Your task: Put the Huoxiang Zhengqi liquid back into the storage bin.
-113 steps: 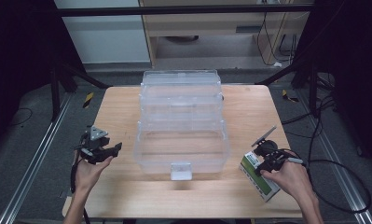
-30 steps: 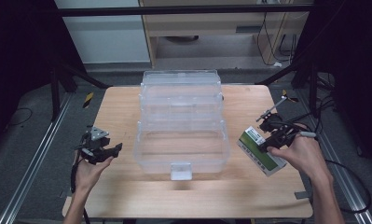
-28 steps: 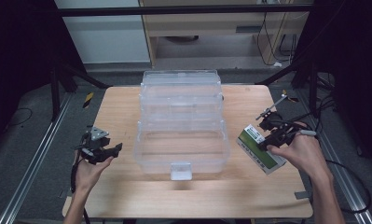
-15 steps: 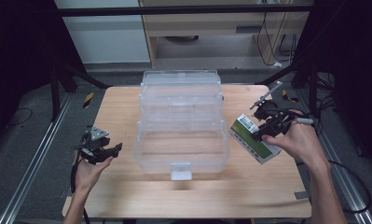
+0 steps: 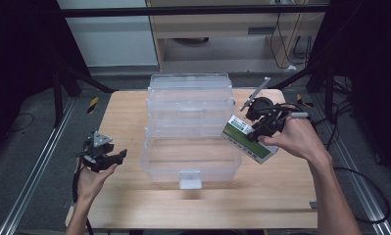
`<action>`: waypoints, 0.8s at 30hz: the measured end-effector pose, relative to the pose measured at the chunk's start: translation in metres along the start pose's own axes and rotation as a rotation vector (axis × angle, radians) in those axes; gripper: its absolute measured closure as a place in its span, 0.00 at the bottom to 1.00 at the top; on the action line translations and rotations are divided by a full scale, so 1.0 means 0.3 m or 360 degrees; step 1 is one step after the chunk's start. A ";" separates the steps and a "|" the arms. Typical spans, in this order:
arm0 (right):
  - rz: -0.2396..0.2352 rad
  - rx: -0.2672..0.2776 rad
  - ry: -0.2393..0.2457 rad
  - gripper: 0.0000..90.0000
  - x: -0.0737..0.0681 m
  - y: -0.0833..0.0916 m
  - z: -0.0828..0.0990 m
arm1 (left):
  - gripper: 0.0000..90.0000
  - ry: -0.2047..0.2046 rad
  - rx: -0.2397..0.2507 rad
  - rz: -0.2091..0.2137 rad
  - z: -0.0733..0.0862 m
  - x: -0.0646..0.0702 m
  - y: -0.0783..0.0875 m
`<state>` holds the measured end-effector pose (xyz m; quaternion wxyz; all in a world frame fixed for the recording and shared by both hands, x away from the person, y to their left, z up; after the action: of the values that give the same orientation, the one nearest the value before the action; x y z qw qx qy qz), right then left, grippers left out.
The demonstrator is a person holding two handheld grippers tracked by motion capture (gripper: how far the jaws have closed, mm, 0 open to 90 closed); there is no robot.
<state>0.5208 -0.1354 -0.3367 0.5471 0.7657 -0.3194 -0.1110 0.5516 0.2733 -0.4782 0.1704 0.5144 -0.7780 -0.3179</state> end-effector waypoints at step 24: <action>-0.0169 0.0071 0.0439 0.72 -0.067 -0.048 -0.176 | 0.49 0.0003 -0.0015 0.0005 0.006 -0.001 -0.010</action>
<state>0.5380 -0.0799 -0.3337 0.5619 0.8015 -0.2026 -0.0265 0.5527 0.2733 -0.4816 0.1740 0.5128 -0.7771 -0.3207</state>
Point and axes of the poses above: each handheld gripper's, and its own axes: y roughly backward along the jaws, z roughly out of its underside, x roughly to its right, the point moved 10 cm from there along -y, roughly forward along the jaws, and after that the axes turned 3 degrees about z, right-handed, at the moved point
